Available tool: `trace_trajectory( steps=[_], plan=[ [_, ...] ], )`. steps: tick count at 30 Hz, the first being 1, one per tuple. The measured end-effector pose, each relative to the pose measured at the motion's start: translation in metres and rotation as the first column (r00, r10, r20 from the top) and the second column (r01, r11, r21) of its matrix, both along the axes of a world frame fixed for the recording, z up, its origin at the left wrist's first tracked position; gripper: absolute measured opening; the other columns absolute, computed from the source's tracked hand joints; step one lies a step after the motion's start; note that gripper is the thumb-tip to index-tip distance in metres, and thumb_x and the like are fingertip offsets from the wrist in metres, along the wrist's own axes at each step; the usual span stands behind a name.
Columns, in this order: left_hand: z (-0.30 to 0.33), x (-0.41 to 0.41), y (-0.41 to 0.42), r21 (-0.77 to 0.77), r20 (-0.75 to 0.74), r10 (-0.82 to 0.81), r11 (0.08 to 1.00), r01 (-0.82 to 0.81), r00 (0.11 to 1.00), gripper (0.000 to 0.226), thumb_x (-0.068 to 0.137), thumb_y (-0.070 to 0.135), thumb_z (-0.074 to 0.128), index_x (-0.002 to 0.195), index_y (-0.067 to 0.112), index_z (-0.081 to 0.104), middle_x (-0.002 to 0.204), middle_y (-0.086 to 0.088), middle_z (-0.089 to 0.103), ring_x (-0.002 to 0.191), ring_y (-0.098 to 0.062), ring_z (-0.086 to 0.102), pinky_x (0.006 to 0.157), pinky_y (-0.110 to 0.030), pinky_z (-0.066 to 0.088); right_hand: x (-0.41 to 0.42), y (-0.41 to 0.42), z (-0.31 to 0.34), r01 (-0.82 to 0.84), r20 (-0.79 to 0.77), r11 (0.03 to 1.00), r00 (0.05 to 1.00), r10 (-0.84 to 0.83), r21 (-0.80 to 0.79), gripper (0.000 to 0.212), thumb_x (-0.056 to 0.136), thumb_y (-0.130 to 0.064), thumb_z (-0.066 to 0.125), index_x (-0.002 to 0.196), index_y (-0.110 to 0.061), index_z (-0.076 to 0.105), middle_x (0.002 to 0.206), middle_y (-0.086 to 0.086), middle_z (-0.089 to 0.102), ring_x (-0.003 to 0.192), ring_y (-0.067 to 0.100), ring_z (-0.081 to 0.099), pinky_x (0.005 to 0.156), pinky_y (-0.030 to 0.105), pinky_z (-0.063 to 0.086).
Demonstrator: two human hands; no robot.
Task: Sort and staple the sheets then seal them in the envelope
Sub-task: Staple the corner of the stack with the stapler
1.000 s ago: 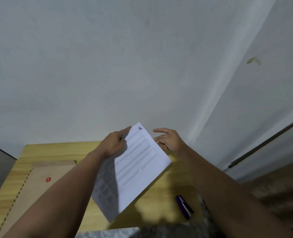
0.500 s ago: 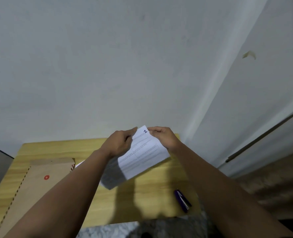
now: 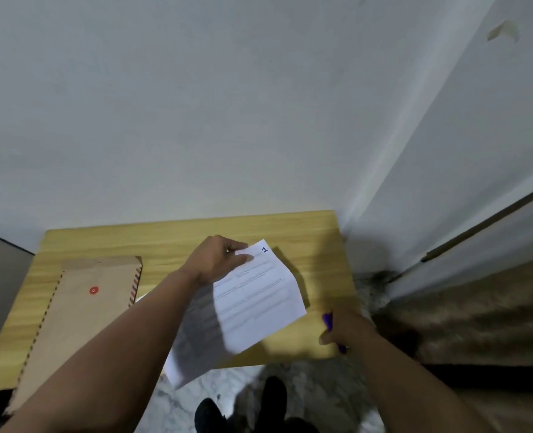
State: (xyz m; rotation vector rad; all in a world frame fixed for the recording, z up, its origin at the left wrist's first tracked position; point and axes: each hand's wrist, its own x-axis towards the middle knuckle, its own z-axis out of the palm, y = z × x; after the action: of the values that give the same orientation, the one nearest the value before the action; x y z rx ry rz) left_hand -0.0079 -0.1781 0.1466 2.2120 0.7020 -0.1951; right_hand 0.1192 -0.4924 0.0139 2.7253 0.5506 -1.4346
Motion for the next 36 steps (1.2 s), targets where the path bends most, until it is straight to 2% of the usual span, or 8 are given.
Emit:
trace_trajectory(
  steps=[6, 11, 14, 18, 23, 26, 32, 36],
  plan=[
    [0.002, -0.004, 0.008, -0.001, 0.014, 0.047, 0.999, -0.047, 0.999, 0.056, 0.089, 0.044, 0.08, 0.138, 0.02, 0.069, 0.127, 0.005, 0.075, 0.112, -0.01, 0.072, 0.079, -0.011, 0.043, -0.024, -0.005, -0.025, -0.074, 0.249, 0.996, 0.967, 0.061, 0.043, 0.046, 0.093, -0.039, 0.063, 0.134, -0.023, 0.049, 0.134, 0.003, 0.058, 0.123, 0.025, 0.06, 0.095, 0.036, 0.051],
    [0.011, -0.01, 0.017, -0.016, 0.036, 0.08, 0.997, -0.08, 0.996, 0.059, 0.086, 0.046, 0.082, 0.137, 0.02, 0.069, 0.13, 0.01, 0.073, 0.11, -0.002, 0.069, 0.089, -0.019, 0.047, -0.019, 0.012, -0.024, 0.195, 0.115, 0.967, 0.97, -0.216, 0.165, 0.047, 0.084, -0.036, 0.074, 0.123, -0.018, 0.055, 0.121, 0.006, 0.066, 0.094, 0.023, 0.062, 0.068, 0.031, 0.05],
    [0.022, -0.013, 0.023, -0.028, 0.048, 0.099, 0.995, -0.098, 0.994, 0.059, 0.081, 0.047, 0.086, 0.133, 0.023, 0.072, 0.116, 0.016, 0.075, 0.098, 0.0, 0.072, 0.084, -0.019, 0.051, -0.005, 0.038, -0.012, 0.516, -0.082, 0.774, 0.847, -0.526, 0.366, 0.046, 0.083, -0.027, 0.078, 0.121, -0.012, 0.057, 0.105, 0.01, 0.07, 0.081, 0.025, 0.068, 0.06, 0.032, 0.052],
    [0.046, -0.011, 0.032, -0.007, 0.105, 0.056, 0.998, -0.056, 0.993, 0.061, 0.074, 0.045, 0.092, 0.129, 0.027, 0.074, 0.108, 0.022, 0.073, 0.098, 0.0, 0.071, 0.089, -0.024, 0.055, 0.021, 0.086, 0.045, 0.729, -0.344, 0.433, 0.652, -0.676, 0.53, 0.027, 0.085, -0.025, 0.076, 0.107, -0.011, 0.069, 0.079, 0.005, 0.068, 0.061, 0.017, 0.059, 0.046, 0.025, 0.039],
    [0.089, -0.008, 0.047, 0.035, 0.197, -0.004, 0.999, -0.003, 0.98, 0.063, 0.076, 0.04, 0.091, 0.134, 0.031, 0.07, 0.108, 0.02, 0.073, 0.091, -0.014, 0.076, 0.081, -0.034, 0.063, 0.044, 0.135, 0.136, 0.784, -0.681, 0.023, 0.552, -0.482, 0.62, 0.016, 0.092, -0.023, 0.066, 0.1, -0.011, 0.058, 0.066, 0.007, 0.06, 0.052, 0.014, 0.054, 0.045, 0.024, 0.036],
    [0.114, -0.007, 0.06, 0.054, 0.27, -0.057, 0.998, 0.044, 0.961, 0.058, 0.08, 0.034, 0.088, 0.135, 0.032, 0.069, 0.111, 0.019, 0.073, 0.07, 0.007, 0.069, 0.057, -0.016, 0.054, 0.051, 0.155, 0.178, 0.835, -0.825, -0.155, 0.461, -0.328, 0.528, 0.016, 0.096, -0.02, 0.068, 0.108, -0.016, 0.059, 0.077, 0.01, 0.067, 0.063, 0.018, 0.063, 0.05, 0.026, 0.047],
    [0.153, -0.005, 0.083, 0.047, 0.346, -0.107, 0.994, 0.097, 0.932, 0.056, 0.082, 0.03, 0.087, 0.135, 0.032, 0.069, 0.126, 0.017, 0.073, 0.105, 0.008, 0.069, 0.1, -0.024, 0.055, 0.052, 0.178, 0.232, 0.859, -0.861, -0.102, 0.484, -0.157, 0.501, 0.039, 0.088, -0.026, 0.075, 0.119, -0.003, 0.067, 0.091, 0.012, 0.071, 0.069, 0.015, 0.068, 0.056, 0.021, 0.057],
    [0.165, -0.008, 0.097, -0.021, 0.358, -0.114, 0.991, 0.13, 0.927, 0.054, 0.083, 0.029, 0.088, 0.134, 0.029, 0.072, 0.126, 0.016, 0.074, 0.106, 0.006, 0.071, 0.106, -0.027, 0.052, 0.046, 0.184, 0.251, 0.919, -0.919, -0.033, 0.395, 0.021, 0.394, 0.034, 0.092, -0.016, 0.068, 0.12, 0.004, 0.066, 0.101, 0.019, 0.071, 0.085, 0.026, 0.074, 0.07, 0.03, 0.065]
  ],
)
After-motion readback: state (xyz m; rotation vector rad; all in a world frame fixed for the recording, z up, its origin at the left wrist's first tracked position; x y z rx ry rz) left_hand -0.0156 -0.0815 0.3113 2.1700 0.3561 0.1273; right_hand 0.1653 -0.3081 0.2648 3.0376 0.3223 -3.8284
